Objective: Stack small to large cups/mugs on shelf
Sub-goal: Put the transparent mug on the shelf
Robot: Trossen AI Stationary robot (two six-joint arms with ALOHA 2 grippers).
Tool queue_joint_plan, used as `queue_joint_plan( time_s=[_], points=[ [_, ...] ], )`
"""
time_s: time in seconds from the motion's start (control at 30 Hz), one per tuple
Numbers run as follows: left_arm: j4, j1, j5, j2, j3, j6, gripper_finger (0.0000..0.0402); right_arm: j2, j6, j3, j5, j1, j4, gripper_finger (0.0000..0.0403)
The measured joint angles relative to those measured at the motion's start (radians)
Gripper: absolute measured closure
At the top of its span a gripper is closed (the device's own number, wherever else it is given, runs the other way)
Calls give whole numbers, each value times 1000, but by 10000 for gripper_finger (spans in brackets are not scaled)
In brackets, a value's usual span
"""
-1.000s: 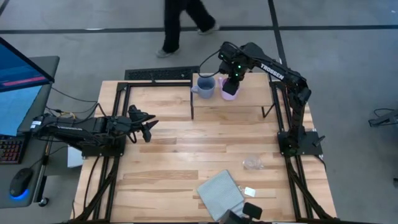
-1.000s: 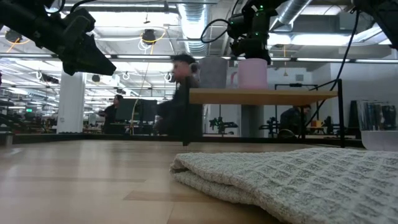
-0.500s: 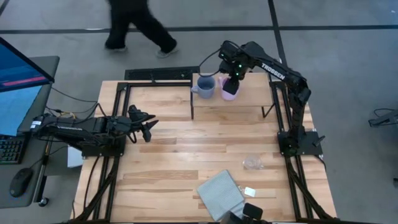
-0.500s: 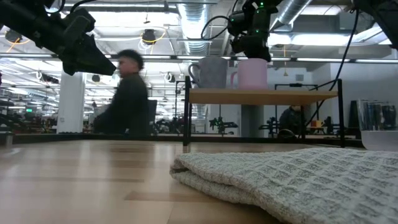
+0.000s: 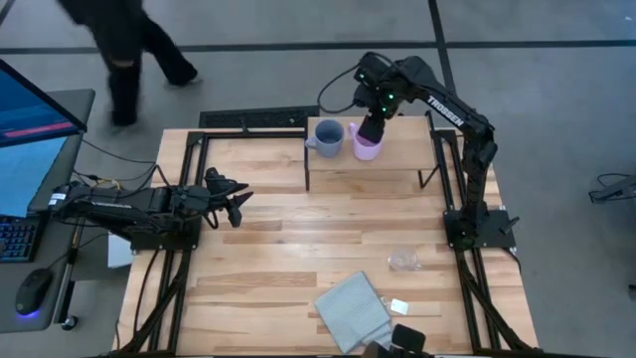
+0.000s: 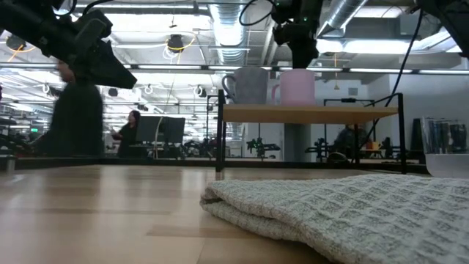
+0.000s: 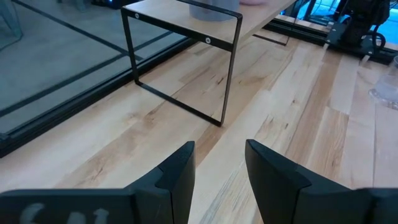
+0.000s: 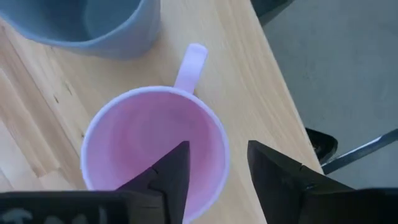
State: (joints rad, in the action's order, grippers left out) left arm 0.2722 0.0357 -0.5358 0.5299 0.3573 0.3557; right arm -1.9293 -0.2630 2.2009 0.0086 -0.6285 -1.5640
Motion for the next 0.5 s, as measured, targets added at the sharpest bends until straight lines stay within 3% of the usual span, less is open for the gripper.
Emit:
queue_joint_plan(
  time_s=[0.5],
  points=[
    [0,0,-2,0,0,1,270,7,-7,156,-11,5,0,224]
  ],
)
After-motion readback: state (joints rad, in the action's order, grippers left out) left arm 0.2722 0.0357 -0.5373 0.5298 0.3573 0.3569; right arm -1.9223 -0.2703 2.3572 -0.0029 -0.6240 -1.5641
